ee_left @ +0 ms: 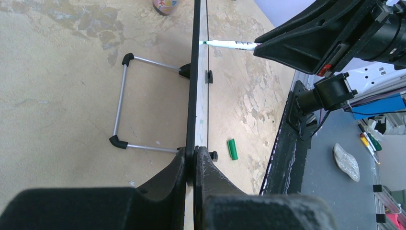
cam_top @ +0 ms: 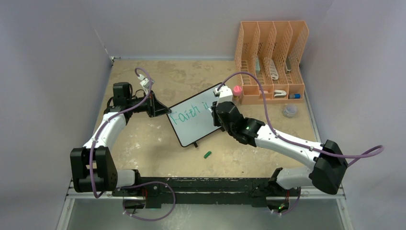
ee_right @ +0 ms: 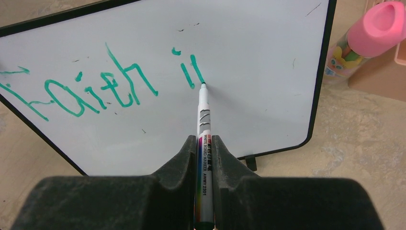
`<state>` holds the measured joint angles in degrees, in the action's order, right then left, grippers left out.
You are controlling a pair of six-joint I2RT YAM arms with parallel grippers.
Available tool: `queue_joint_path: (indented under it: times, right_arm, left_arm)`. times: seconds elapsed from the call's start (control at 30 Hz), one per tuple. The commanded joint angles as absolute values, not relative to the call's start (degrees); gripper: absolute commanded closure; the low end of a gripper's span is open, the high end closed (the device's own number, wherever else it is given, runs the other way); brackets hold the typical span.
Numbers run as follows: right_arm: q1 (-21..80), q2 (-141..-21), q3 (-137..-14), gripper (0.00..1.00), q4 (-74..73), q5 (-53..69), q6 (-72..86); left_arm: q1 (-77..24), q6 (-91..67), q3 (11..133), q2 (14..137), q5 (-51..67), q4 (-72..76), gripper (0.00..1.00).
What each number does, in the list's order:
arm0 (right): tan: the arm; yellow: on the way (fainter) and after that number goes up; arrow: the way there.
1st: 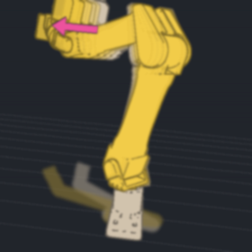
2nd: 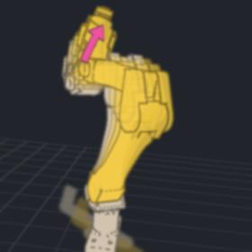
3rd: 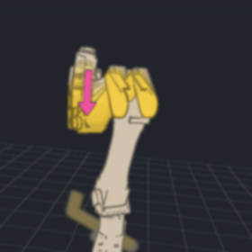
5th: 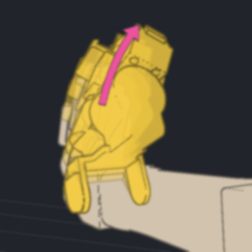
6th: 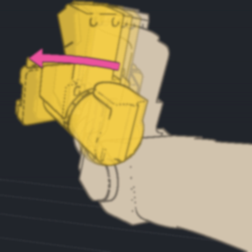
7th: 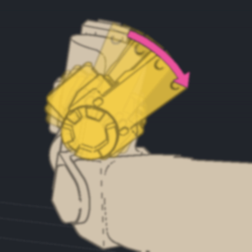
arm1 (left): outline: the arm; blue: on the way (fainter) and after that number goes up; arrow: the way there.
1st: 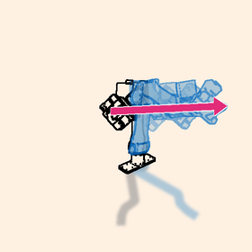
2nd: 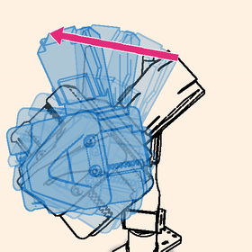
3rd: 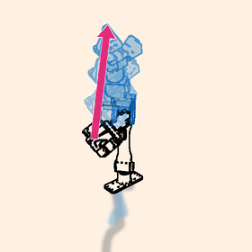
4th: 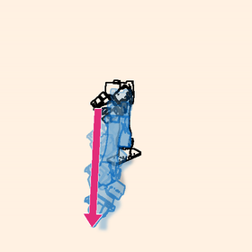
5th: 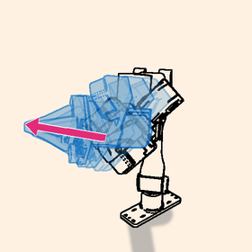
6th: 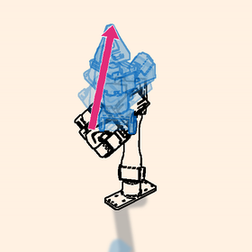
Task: Write a sentence on the whiteboard
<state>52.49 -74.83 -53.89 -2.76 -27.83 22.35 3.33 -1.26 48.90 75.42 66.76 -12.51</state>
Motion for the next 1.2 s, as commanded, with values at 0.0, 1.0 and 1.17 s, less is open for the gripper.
queue_joint_path:
  times: [0.0,1.0,1.17]
  right_arm:
    - [52.5,-73.4,-54.4,1.00,-2.4,-28.6,22.9]
    - [52.5,-74.8,-56.6,1.00,2.4,-28.4,21.0]
    - [52.5,-75.3,-56.6,1.00,2.6,-28.8,20.9]
  left_arm:
    - [4.0,1.5,49.5,75.1,64.1,-11.9,1.00]
    - [4.0,1.5,49.6,75.0,64.3,-11.8,1.00]
    - [4.0,1.5,49.6,75.1,64.3,-11.8,1.00]
